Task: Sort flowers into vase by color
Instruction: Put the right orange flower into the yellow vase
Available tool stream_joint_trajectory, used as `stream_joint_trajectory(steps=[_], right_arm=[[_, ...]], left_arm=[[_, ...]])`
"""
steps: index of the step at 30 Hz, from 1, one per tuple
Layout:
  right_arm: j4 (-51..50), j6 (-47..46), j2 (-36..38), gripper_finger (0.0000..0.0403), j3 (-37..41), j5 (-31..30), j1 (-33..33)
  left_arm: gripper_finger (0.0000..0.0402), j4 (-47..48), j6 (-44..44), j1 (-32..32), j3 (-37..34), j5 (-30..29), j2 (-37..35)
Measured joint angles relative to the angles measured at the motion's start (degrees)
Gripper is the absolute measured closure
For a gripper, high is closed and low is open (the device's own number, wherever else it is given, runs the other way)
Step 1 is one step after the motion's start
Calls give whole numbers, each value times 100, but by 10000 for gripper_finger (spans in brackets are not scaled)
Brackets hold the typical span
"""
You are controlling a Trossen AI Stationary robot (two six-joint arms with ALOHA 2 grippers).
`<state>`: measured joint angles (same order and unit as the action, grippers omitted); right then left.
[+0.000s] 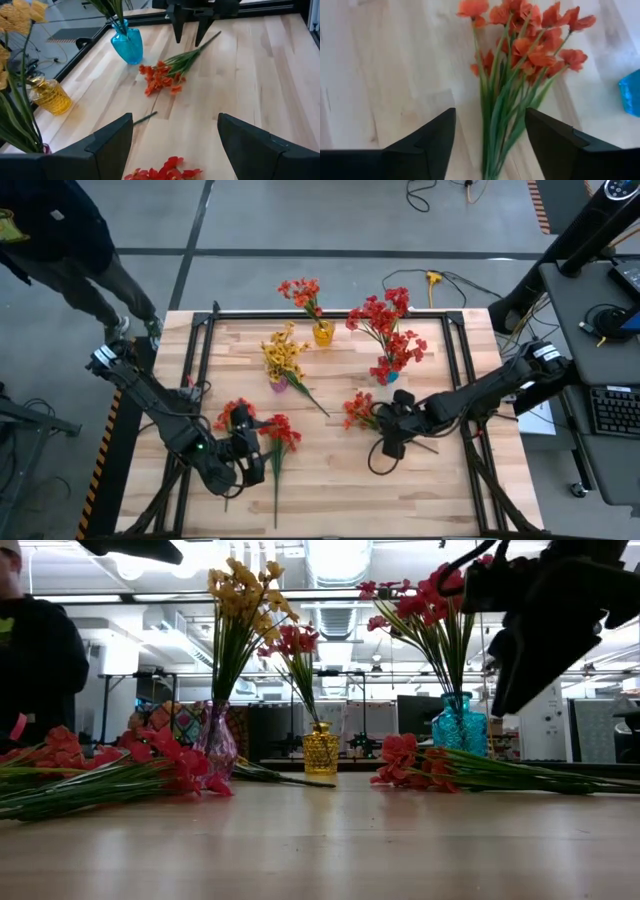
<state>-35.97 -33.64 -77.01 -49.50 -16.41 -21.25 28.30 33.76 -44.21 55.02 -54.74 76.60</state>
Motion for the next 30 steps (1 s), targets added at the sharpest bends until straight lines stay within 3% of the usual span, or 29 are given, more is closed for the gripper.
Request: stream_joint_trajectory(steps=[9,14,22,30], right_arm=[[15,-1,-555,72,63,-364,-175],[6,-419,-1062,48,63,-360,-123],[74,-647,-1491,71,46,-270,-7],[121,-647,-1354,158,75,-215,32]], left_arm=[[129,82,9,-2,0,-14,-68],[129,113,20,-2,0,-16,-68],[129,126,20,0,-2,-18,-68],[129,131,17,7,-4,-29,-67]])
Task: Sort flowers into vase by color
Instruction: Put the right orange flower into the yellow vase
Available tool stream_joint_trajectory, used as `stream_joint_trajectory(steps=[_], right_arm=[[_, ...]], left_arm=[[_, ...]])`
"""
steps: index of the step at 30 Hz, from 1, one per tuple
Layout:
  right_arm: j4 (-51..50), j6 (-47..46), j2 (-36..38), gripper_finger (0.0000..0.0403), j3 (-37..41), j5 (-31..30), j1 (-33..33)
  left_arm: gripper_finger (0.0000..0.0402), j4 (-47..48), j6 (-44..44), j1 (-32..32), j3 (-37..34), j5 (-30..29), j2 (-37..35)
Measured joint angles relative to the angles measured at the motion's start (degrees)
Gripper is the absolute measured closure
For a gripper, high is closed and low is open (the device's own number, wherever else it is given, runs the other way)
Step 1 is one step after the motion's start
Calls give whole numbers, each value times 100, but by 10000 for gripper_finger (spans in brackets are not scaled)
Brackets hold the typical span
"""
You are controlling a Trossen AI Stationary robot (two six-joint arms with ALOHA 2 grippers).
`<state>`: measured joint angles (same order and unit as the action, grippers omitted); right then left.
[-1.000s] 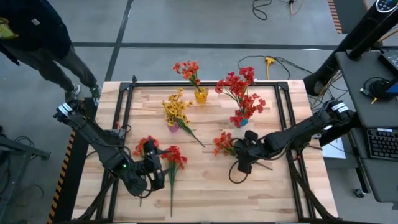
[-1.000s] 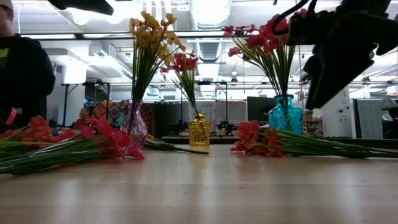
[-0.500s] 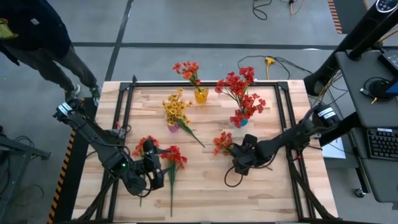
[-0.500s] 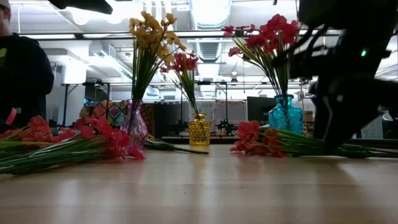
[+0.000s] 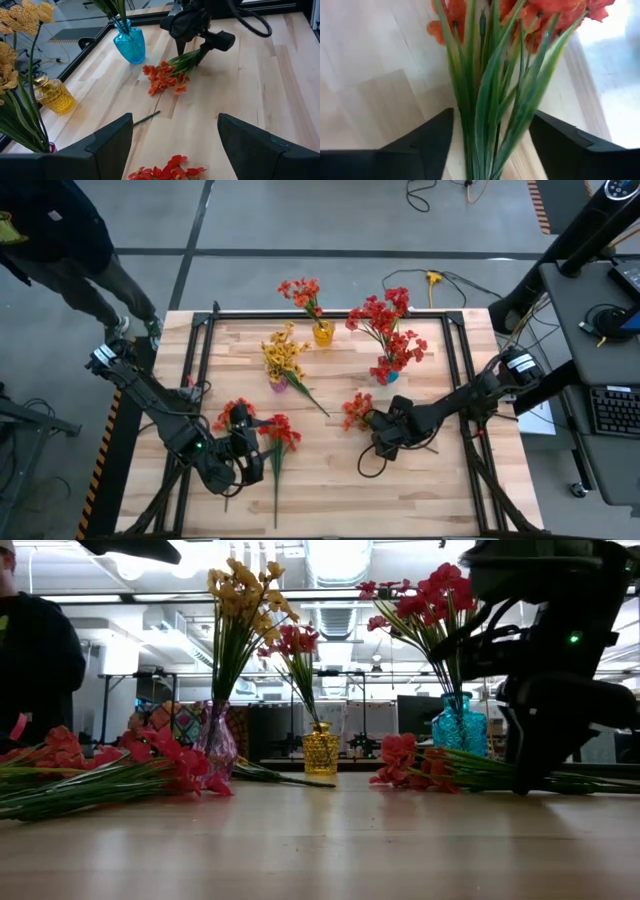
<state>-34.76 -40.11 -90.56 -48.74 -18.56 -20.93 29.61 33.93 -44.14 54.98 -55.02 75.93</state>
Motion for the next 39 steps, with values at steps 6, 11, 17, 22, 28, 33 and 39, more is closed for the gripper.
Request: stream_joint_trajectory(steps=[6,11,17,22,28,33,39], right_arm=[[80,1,23,237,1,96,-1],[98,1,26,292,-1,143,-2],[115,1,32,343,-3,213,-2],[114,21,65,370,-5,230,-2],[112,55,493,374,-5,400,-2],[471,263,1187,374,-5,401,-18],[2261,1490,1810,374,5,405,-104]], left_arm=[[129,15,-17,0,-4,-7,58],[129,9,-15,4,-4,-99,56],[129,7,-15,4,-4,-141,54],[129,0,-15,4,-4,-142,54],[129,-4,-15,4,-4,-142,54],[129,-11,-15,4,-4,-142,54],[129,-240,-119,0,-7,47,54]])
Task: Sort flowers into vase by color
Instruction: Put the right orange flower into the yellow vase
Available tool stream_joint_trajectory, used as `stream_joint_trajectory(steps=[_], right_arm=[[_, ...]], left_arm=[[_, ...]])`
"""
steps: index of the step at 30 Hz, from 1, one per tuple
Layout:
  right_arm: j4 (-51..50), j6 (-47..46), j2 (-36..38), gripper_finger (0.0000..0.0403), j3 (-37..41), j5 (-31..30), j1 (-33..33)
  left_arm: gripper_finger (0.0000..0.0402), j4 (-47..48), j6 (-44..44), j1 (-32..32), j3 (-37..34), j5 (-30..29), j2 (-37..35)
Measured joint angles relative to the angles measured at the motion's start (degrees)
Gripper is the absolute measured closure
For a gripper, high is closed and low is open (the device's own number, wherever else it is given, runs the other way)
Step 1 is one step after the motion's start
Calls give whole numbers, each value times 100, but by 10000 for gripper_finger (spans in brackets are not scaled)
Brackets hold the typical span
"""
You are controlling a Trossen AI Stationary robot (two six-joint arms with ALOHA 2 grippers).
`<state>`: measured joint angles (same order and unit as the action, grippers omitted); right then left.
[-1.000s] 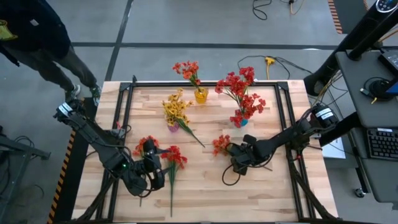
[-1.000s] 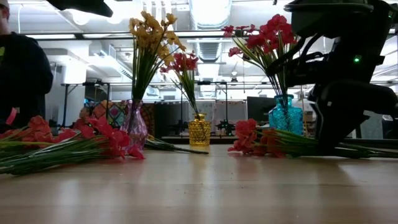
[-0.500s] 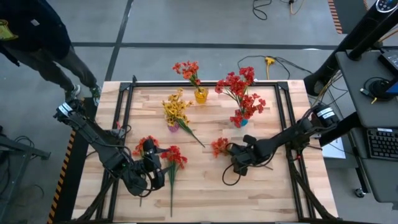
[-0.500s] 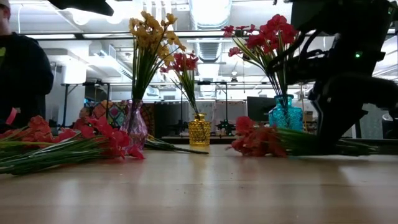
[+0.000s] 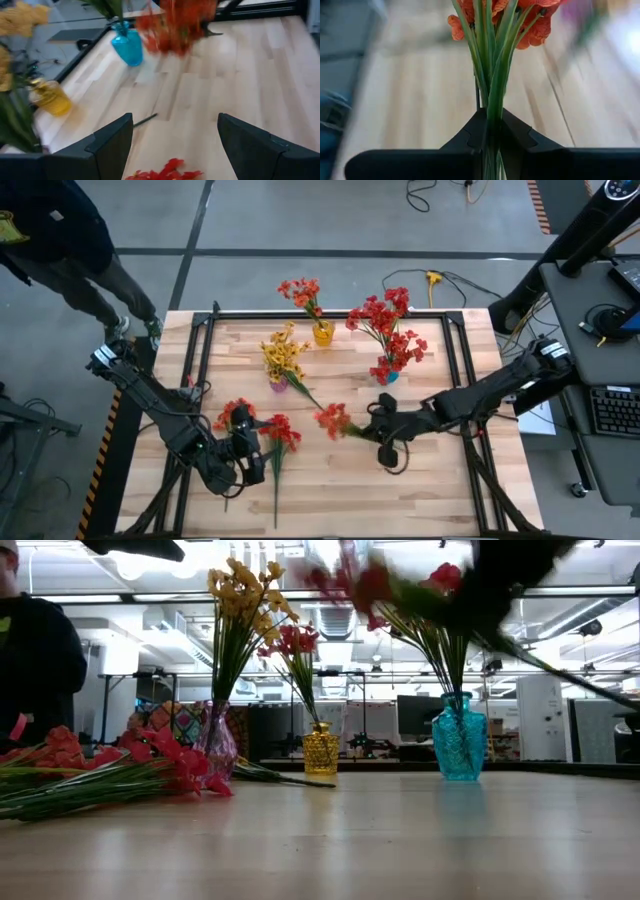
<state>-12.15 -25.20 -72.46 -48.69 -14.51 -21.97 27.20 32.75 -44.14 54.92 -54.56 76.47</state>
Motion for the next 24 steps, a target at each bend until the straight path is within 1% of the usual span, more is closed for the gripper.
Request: stream_joint_trajectory(steps=[2,5,9,12,17,20,22,24], right_arm=[[812,546,36,374,6,-1,-16],[1953,1441,-39,374,12,-2,-32],[3273,2450,-362,374,25,33,-40],[4407,2983,-736,374,29,313,-38],[6373,3680,-1436,374,29,790,-38],[7397,4011,-1768,374,29,1035,-38],[7938,4179,-1934,374,29,1049,-38],[8307,4319,-2043,374,29,1049,-25]], left_arm=[[129,-287,-248,-2,-12,163,0],[129,-1082,-989,-2,-118,416,-2],[129,-2317,-2020,-1,-412,689,-2],[129,-3179,-2532,62,-722,721,-2],[129,-4324,-2925,304,-1214,778,-2],[129,-4915,-3072,520,-1423,1155,8],[129,-5261,-3160,657,-1526,1434,29],[129,-5442,-3204,772,-1555,1554,102]])
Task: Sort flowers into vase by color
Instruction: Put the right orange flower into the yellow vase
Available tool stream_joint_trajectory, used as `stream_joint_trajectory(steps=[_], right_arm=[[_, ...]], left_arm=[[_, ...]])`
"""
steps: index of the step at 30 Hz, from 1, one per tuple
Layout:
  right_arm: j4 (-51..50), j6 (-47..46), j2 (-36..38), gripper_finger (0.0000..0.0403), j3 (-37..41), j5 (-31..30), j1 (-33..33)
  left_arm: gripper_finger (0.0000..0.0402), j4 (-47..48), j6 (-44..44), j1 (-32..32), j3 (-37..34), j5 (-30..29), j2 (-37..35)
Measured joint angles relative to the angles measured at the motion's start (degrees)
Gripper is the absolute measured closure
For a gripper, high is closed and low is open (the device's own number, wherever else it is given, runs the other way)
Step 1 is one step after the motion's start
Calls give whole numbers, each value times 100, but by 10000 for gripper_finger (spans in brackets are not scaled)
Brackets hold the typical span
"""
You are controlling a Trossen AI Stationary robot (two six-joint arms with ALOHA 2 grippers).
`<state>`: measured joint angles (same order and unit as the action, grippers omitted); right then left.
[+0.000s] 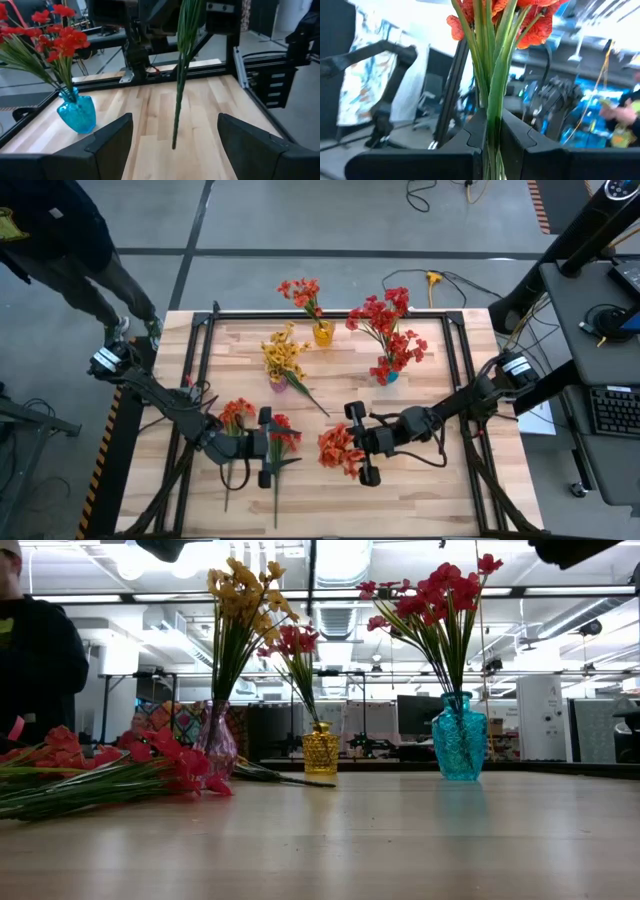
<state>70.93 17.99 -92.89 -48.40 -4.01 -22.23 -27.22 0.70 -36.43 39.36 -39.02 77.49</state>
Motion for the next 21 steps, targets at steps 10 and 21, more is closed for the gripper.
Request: stream_joint_trajectory(steps=[10,21], right_arm=[[741,45,-95,374,-36,213,180],[-171,-261,-209,374,-710,556,342]], left_arm=[[129,-1015,-566,325,119,348,644],[132,-1116,-757,542,558,427,1223]])
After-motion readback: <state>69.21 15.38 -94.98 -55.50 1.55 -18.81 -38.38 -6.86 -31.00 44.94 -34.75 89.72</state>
